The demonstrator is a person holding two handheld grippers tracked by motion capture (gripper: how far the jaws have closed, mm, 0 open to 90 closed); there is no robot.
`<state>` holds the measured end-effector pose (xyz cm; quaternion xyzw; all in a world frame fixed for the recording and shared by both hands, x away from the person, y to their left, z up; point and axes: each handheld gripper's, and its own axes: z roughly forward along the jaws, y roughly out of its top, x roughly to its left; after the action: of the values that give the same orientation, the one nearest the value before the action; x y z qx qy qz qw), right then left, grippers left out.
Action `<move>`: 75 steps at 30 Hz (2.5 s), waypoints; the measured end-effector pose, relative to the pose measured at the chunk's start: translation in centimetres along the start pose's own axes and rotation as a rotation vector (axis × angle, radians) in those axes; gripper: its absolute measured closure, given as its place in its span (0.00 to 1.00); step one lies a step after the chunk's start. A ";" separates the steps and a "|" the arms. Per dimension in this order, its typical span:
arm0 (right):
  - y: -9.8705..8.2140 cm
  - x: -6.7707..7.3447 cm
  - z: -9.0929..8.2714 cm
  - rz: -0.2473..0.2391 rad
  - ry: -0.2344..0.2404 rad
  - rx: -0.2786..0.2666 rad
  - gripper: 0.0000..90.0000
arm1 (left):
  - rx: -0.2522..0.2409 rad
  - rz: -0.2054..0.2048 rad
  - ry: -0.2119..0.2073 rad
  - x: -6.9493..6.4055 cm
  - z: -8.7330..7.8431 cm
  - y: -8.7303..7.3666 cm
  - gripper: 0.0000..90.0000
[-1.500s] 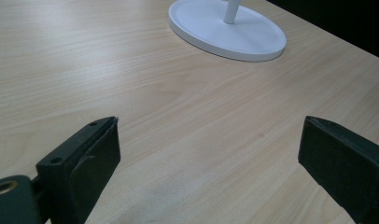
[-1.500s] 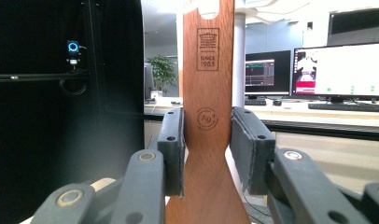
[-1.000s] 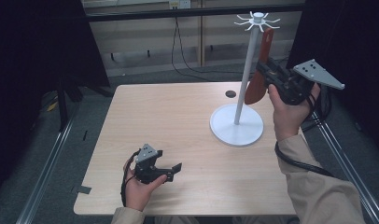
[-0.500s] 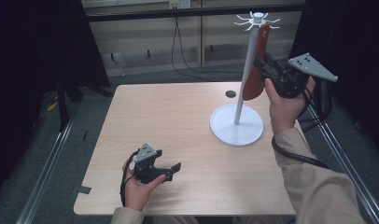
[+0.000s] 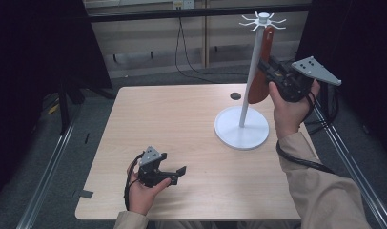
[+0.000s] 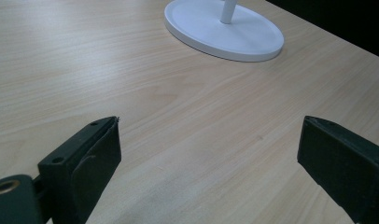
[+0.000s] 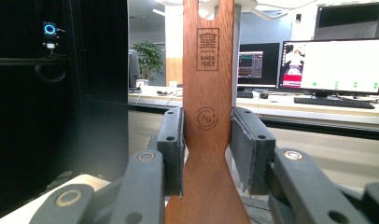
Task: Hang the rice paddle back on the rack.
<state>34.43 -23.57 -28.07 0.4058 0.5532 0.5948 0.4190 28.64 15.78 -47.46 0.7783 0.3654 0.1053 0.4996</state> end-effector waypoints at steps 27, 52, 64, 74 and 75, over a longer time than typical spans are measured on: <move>-0.2 0.3 -1.1 0.039 -0.005 -0.027 0.53 | -0.008 0.006 -0.003 -0.1 0.1 0.4 0.06; -2.9 0.2 -3.9 0.074 0.042 -0.013 0.32 | -0.024 0.019 0.002 -0.4 -0.1 0.6 0.06; -4.7 0.1 -4.9 0.063 0.085 0.028 0.26 | -0.012 0.037 0.018 -0.3 0.0 0.5 0.03; -5.9 -0.1 -5.8 0.039 0.110 0.046 0.23 | -0.011 0.040 0.026 -0.5 0.1 0.4 0.02; -6.0 0.0 -6.0 0.042 0.112 0.048 0.23 | -0.009 0.046 0.024 -0.5 0.1 0.4 0.02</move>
<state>29.11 -25.29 -34.37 0.3935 0.5812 0.6117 0.3649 28.53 15.29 -47.09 0.7830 0.3527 0.1278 0.4962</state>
